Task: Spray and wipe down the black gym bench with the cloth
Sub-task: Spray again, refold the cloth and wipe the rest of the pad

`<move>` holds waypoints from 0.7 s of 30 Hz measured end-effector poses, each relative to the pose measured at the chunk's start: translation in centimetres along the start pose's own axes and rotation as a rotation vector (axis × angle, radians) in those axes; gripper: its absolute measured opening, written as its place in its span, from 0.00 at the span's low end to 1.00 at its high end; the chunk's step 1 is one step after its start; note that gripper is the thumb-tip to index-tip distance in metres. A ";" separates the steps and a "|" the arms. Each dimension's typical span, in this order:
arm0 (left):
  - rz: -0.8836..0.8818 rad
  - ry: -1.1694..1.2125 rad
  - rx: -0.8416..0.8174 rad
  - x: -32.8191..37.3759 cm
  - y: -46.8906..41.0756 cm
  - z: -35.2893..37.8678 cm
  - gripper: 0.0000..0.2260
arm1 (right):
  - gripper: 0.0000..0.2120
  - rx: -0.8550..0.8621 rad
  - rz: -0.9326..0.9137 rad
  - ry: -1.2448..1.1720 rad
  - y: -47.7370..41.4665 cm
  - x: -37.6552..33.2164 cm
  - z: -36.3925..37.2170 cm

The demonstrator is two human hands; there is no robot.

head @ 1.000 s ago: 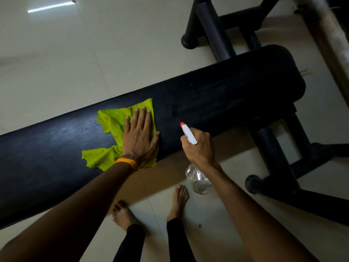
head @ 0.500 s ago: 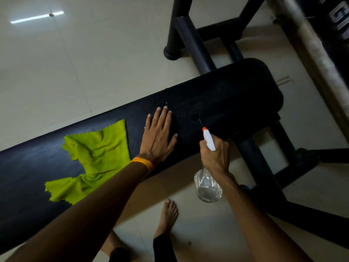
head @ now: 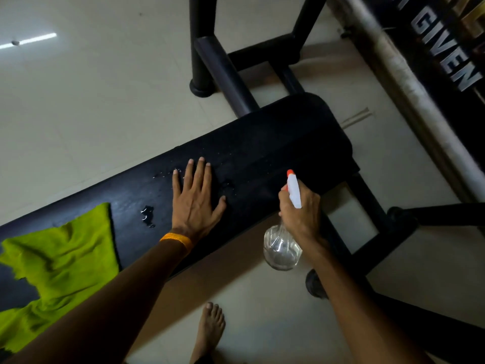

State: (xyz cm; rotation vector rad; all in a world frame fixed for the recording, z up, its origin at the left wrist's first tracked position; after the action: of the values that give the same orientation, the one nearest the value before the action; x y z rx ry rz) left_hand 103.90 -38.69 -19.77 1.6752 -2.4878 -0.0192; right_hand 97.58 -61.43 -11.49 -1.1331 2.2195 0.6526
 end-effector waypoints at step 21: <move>-0.008 0.022 -0.020 -0.1 0.4 -0.1 0.37 | 0.06 -0.063 -0.082 0.113 1.8 -3.1 0.2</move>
State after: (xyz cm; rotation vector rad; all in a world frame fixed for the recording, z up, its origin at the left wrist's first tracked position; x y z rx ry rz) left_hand 103.58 -38.42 -19.60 1.6682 -2.4566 -0.0268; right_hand 97.62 -58.65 -9.27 -1.3155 2.2466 0.6427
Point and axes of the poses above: each hand's wrist, its own y-axis away from the middle knuckle, its own z-axis out of the palm, x = y × z, the point moved 6 cm from there along -y, towards the middle knuckle, and after that the axes turned 11 degrees about -y, right-handed, at the moved point
